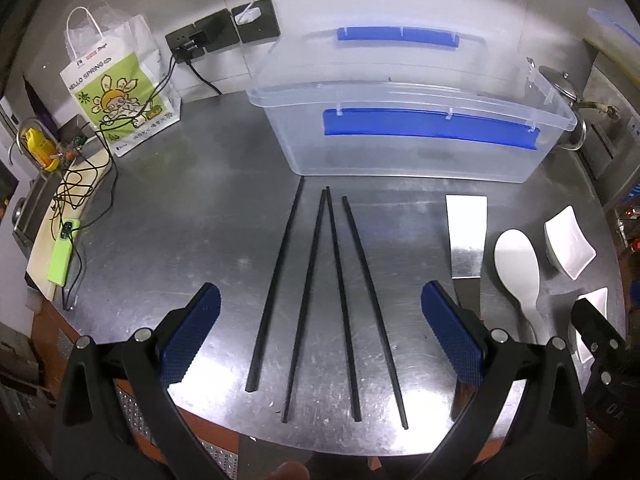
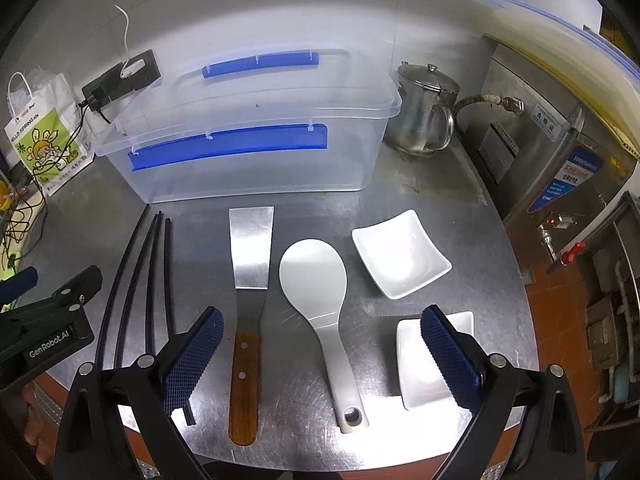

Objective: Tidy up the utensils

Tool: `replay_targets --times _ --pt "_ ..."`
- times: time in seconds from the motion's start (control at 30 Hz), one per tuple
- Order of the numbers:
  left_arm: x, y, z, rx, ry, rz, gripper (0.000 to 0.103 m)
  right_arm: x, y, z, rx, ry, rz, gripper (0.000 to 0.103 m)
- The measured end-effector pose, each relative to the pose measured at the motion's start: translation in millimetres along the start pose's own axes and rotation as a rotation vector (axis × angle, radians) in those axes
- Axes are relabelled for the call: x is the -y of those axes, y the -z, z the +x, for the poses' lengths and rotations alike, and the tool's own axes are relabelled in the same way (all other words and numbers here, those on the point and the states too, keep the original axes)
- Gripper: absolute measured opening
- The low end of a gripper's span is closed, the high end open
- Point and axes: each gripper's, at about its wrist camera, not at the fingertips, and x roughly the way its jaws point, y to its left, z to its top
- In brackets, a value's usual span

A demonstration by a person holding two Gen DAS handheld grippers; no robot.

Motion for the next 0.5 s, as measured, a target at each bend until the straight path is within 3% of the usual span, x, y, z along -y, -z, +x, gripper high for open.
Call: replay_targets --times 0.5 --pt "7.7 -5.0 -2.9 0.012 -0.002 0.044 0.097 0.4 -2.3 1.7 -0.003 -0.011 0.005 0.098"
